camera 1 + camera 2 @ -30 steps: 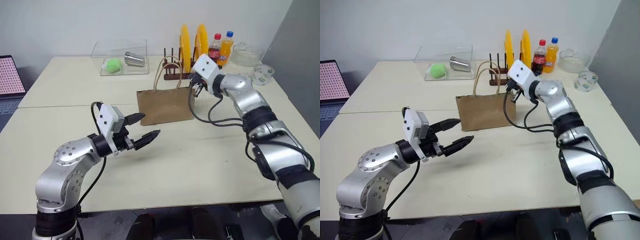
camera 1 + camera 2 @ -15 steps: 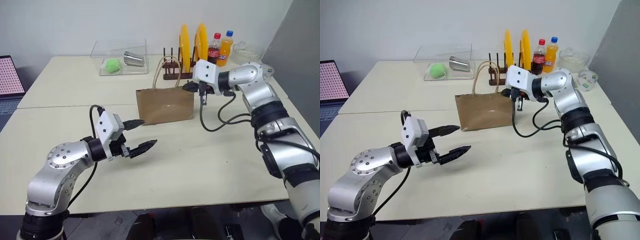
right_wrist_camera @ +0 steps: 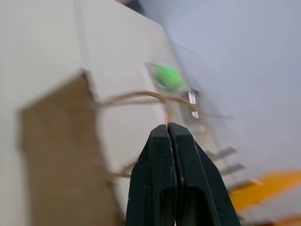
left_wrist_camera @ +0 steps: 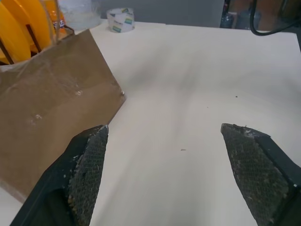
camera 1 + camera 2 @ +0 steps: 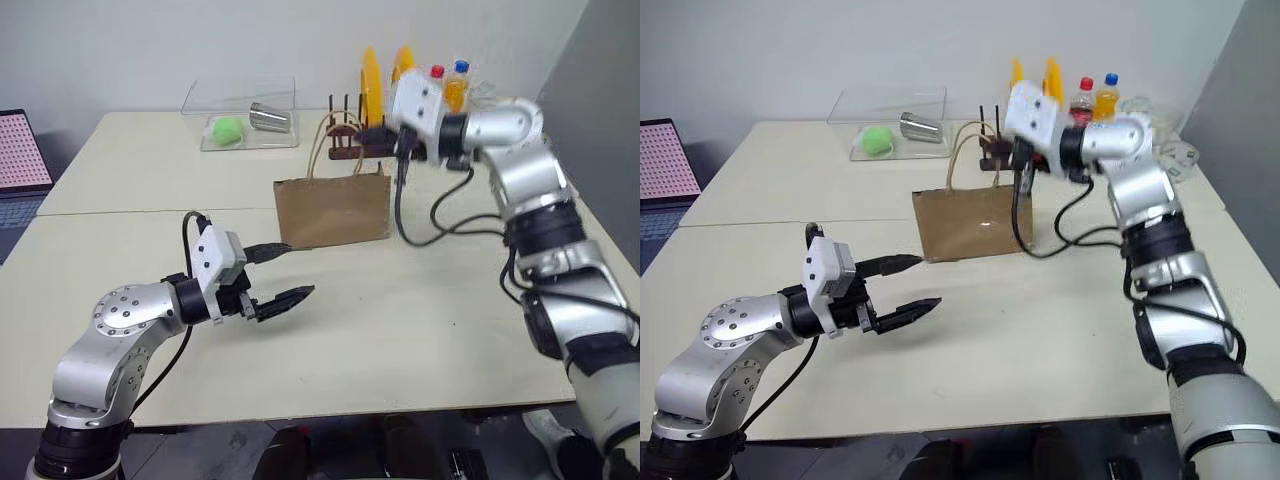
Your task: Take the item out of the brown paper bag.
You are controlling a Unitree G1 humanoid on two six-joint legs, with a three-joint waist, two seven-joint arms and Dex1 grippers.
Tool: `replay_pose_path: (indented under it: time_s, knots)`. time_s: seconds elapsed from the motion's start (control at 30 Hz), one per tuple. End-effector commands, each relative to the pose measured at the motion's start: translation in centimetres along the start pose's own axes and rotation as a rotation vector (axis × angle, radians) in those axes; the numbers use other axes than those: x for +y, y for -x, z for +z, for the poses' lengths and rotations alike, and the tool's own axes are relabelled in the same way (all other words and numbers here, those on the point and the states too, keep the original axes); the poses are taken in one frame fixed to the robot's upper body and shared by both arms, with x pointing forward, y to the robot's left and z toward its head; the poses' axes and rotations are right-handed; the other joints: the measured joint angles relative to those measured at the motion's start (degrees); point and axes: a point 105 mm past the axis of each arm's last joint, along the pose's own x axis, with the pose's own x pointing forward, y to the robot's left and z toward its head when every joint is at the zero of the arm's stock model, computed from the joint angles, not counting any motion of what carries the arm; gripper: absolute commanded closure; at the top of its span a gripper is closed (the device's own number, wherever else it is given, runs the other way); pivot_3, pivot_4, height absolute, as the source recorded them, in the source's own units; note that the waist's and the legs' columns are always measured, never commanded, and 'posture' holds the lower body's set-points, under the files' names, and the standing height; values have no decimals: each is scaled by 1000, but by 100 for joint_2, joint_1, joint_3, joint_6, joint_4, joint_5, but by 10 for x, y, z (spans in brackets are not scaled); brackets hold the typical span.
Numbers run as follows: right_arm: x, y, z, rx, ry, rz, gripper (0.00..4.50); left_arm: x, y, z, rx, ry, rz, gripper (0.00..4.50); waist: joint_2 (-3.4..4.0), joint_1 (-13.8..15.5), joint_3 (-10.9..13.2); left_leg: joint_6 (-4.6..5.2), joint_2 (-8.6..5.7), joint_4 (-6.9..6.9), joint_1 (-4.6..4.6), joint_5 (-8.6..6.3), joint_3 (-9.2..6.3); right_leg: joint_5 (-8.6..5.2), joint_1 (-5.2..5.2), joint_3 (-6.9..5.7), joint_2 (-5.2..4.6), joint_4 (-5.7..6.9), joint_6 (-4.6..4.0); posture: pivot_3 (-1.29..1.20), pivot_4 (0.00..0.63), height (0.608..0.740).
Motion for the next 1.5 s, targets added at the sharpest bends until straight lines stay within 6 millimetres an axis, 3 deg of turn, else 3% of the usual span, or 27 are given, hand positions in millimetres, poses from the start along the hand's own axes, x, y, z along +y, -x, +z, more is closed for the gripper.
replay_pose_path:
  time_s: [0.03, 0.27, 0.57, 0.73, 1.1, 1.37, 1.5]
  knots:
    - [-6, -8, -17, 93, 54, -54, 4486, -3, -2, 11, -45, -27, -3, 480, 0, -5, 0, 0, 0, -1, 0, 0, 4, 0, -1, 4, 0, 0, 0, 0, 150, 740]
    - [-4, -32, -23, 175, 154, -124, 4486, -8, -9, 10, -58, -36, -23, 480, 10, -88, 6, -13, 2, -11, 0, 8, 16, 0, -13, 16, 1, 3, -1, 0, 150, 740]
    - [40, -45, -27, 131, 59, 117, 4486, -8, -10, 5, -50, -51, -46, 480, 11, -74, 7, -12, 2, -11, 0, 7, 10, 0, -8, 13, 4, 1, -1, 0, 150, 740]
    - [54, -39, -24, 96, 39, 244, 4486, -10, -13, 2, -46, -58, -74, 480, 11, -70, 7, -10, 2, -10, 0, 6, 9, 0, -7, 11, 3, 0, -1, 0, 150, 740]
    - [94, -3, 12, -23, -34, 553, 4486, -12, -7, -4, 24, -55, -182, 480, 13, -47, 8, 1, 4, -10, 0, 0, 1, 0, -6, 5, 3, 0, -1, 0, 150, 740]
    - [111, 9, 20, -33, -39, 624, 4486, 3, 2, 1, 95, -83, -268, 480, 15, -43, 9, 2, 3, -7, 0, -1, -4, 0, -5, -2, 4, 1, -1, 0, 150, 740]
    - [126, 20, 21, -31, -51, 692, 4486, 0, 7, 2, 131, -79, -343, 480, 15, -45, 9, 1, 3, -11, -1, -1, -4, 0, -4, -2, 3, -7, -1, 0, 150, 740]
